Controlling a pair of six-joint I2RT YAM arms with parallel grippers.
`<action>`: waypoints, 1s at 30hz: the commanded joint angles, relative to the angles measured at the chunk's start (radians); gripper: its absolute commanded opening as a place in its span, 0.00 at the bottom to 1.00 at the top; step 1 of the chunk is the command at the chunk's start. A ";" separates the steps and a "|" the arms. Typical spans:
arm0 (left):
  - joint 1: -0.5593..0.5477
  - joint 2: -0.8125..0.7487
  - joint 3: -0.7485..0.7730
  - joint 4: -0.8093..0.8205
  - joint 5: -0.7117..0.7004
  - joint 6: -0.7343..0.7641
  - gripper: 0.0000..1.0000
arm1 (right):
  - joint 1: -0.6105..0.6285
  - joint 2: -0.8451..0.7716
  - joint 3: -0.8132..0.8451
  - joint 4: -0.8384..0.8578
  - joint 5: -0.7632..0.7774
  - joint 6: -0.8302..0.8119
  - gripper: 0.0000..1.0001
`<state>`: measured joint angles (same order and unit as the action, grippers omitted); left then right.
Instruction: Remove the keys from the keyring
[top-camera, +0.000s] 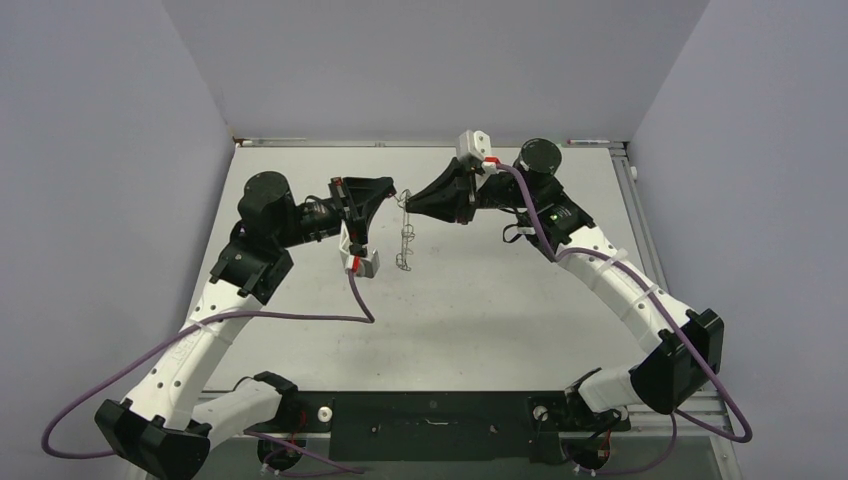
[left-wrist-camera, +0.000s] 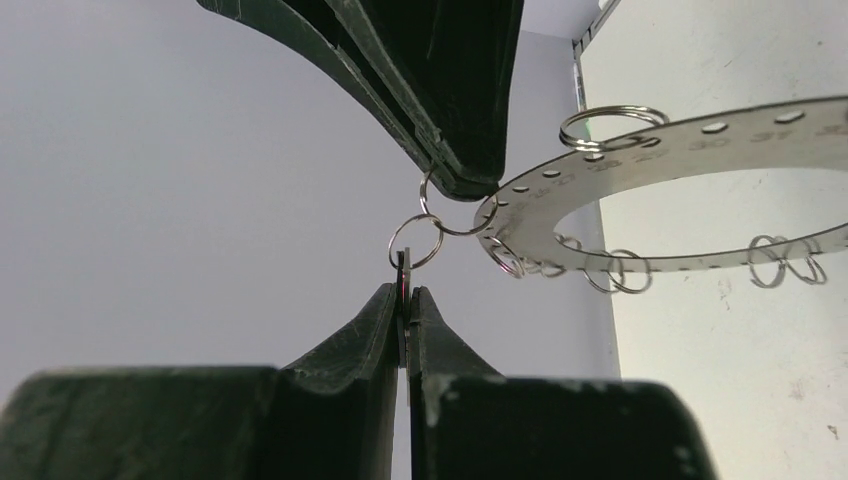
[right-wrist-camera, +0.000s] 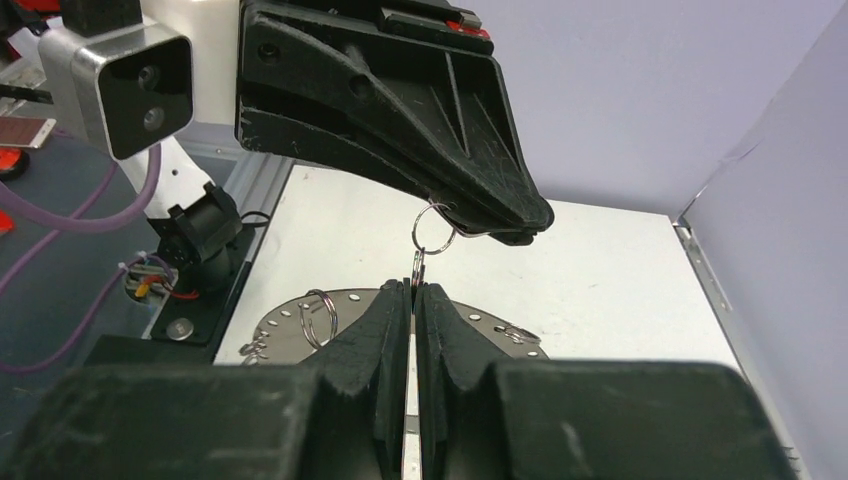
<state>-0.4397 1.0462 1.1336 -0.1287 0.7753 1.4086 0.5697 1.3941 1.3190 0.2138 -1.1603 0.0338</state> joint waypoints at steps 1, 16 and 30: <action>0.006 0.011 0.072 0.027 -0.007 -0.089 0.00 | -0.004 -0.035 0.011 0.007 -0.060 -0.115 0.05; -0.055 0.061 0.202 -0.157 -0.004 -0.168 0.00 | 0.029 0.029 0.168 -0.373 -0.066 -0.512 0.05; -0.122 0.088 0.261 -0.268 -0.050 -0.219 0.00 | 0.050 0.066 0.255 -0.551 -0.048 -0.734 0.05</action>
<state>-0.5343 1.1442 1.3342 -0.3874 0.7418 1.2118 0.6102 1.4361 1.5295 -0.3099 -1.1847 -0.6220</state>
